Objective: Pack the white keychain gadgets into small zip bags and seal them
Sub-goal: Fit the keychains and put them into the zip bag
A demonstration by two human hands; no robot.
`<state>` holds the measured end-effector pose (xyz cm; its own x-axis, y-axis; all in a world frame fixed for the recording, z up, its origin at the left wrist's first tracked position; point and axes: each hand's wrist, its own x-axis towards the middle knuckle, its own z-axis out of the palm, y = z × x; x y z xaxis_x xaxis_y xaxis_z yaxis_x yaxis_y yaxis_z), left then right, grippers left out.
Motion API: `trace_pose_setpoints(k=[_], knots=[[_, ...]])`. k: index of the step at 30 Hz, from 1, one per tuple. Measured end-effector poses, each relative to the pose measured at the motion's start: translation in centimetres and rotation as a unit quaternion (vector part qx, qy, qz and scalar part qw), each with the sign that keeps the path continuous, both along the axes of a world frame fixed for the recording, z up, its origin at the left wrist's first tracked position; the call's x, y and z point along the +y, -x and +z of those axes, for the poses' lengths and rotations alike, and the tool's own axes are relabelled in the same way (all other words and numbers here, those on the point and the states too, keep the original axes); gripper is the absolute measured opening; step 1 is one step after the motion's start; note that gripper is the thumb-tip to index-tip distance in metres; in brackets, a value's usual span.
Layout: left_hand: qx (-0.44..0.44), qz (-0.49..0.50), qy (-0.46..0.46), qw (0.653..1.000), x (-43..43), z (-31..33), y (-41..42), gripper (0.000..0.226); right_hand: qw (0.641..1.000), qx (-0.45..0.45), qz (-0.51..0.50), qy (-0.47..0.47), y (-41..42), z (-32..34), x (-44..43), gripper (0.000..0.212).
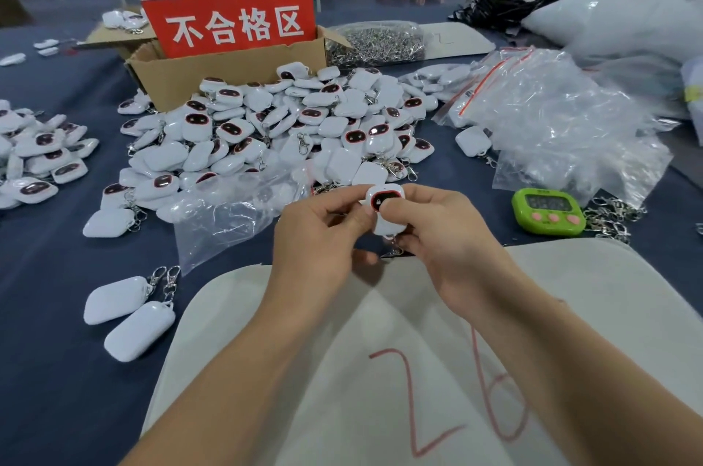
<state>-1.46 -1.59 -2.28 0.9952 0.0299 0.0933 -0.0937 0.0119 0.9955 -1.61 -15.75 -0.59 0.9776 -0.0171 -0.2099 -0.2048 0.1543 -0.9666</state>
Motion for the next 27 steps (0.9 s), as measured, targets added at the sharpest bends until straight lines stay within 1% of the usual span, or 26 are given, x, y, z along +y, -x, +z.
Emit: trace_pose_setpoints(k=[2,4,7,8,12,17,18,22,24,27], knots=[[-0.004,0.001,-0.004,1.0,-0.09,0.16,0.14,0.027,1.0,-0.015,-0.008,0.002,0.1,-0.12,0.07,0.012],[-0.019,-0.002,-0.013,1.0,-0.06,0.36,0.34,0.032,1.0,-0.017,-0.01,0.0,0.19,-0.38,0.14,0.012],[-0.061,-0.003,-0.068,0.996,0.06,0.77,0.61,0.054,1.0,-0.017,-0.003,0.009,0.21,-0.69,0.12,0.014],[-0.069,-0.001,-0.085,0.994,0.14,0.86,0.67,0.057,1.0,-0.017,0.004,0.012,0.21,-0.71,0.14,0.015],[-0.069,0.009,-0.101,0.992,0.59,0.85,0.71,0.052,0.998,-0.017,0.04,0.038,0.21,-0.32,-0.02,0.019],[-0.029,0.042,-0.123,0.991,0.45,0.48,0.59,0.029,0.993,-0.027,0.094,0.061,0.02,-0.29,-0.47,0.03],[-0.021,0.048,-0.128,0.99,0.45,0.42,0.55,0.028,0.992,-0.031,0.1,0.064,0.1,-0.39,-0.5,0.032],[-0.011,0.046,-0.143,0.989,0.74,0.37,0.24,0.033,0.992,-0.041,0.072,0.094,0.14,-0.62,-0.18,0.033],[-0.016,0.04,-0.154,0.987,0.76,0.49,0.06,0.033,0.993,-0.038,0.056,0.092,-0.09,-0.73,-0.04,0.035],[-0.022,0.044,-0.161,0.986,0.65,0.51,-0.12,0.03,0.994,-0.039,0.06,0.088,-0.16,-0.72,0.0,0.034]])
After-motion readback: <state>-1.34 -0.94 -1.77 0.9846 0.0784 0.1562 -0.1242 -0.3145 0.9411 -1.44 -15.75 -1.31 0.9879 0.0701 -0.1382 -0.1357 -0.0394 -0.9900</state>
